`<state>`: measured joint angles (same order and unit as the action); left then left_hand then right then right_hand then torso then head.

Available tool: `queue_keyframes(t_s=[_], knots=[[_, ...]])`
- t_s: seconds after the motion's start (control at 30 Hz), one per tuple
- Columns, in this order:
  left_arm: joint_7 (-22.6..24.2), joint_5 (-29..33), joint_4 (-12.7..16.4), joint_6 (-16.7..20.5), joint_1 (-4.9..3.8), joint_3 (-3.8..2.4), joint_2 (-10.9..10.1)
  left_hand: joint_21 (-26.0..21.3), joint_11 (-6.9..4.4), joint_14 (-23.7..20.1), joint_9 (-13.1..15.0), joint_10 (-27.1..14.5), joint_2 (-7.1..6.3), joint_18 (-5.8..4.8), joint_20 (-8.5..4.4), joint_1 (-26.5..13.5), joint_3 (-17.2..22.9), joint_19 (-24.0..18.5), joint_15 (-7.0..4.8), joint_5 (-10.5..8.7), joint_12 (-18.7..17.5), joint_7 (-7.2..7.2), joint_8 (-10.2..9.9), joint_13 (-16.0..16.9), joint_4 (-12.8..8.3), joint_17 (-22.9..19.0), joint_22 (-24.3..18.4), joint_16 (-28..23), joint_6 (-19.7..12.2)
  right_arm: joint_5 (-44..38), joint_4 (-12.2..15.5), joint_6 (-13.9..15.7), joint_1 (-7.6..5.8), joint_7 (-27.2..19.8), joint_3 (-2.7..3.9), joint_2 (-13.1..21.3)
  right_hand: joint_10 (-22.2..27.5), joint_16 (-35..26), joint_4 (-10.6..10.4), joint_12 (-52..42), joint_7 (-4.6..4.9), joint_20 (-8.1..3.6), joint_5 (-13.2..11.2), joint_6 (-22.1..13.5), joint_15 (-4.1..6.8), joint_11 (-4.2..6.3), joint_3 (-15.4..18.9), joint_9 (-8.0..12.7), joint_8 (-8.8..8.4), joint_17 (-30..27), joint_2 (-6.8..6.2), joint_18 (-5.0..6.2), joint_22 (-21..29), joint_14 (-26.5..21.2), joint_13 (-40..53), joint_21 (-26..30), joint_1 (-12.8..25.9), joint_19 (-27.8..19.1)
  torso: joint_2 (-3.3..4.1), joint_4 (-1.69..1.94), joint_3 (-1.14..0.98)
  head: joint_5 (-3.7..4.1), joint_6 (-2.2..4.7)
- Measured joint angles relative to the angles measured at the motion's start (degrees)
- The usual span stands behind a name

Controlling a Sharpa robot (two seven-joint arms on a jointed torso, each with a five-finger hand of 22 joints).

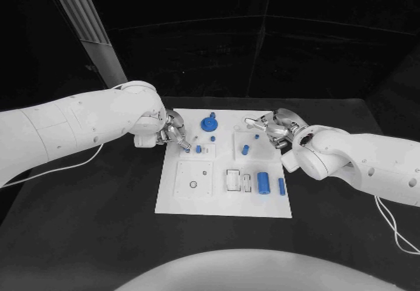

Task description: Assemble the parts on the task board

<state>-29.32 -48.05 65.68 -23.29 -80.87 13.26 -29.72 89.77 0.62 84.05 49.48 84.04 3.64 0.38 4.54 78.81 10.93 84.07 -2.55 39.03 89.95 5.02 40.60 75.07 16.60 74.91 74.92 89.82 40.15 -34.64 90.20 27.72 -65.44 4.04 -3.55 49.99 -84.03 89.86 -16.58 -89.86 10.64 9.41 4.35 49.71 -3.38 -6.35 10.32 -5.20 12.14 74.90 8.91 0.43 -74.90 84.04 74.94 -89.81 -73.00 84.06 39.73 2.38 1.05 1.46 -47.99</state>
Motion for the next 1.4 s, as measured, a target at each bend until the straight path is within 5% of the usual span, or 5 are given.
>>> queue_keyframes(t_s=[1.4], knots=[[0.08, -0.1, 0.03, -0.89, 0.0, -0.05, -0.03, 0.0, 0.0, 0.0, 0.0, 0.0, 0.25, 0.0, 0.0, -0.32, 0.2, 0.0, 0.0, -0.4, 0.0, 0.0, 0.04, 0.0, 0.14, 0.0, 0.0, 0.0, 0.01, 0.0, -0.03, -0.06, 0.0, 0.27, 0.0, 0.0, 0.0, 0.0, 0.0, 0.0, 0.0, 0.0, 0.0, 0.0, 0.0, 0.0, -0.01, 0.02, 0.0, 0.0, 0.0, 0.0, 0.0, 0.0, 0.0, 0.0, 0.0, 0.0, 0.0, -0.01, -0.01, 0.14, -0.07]])
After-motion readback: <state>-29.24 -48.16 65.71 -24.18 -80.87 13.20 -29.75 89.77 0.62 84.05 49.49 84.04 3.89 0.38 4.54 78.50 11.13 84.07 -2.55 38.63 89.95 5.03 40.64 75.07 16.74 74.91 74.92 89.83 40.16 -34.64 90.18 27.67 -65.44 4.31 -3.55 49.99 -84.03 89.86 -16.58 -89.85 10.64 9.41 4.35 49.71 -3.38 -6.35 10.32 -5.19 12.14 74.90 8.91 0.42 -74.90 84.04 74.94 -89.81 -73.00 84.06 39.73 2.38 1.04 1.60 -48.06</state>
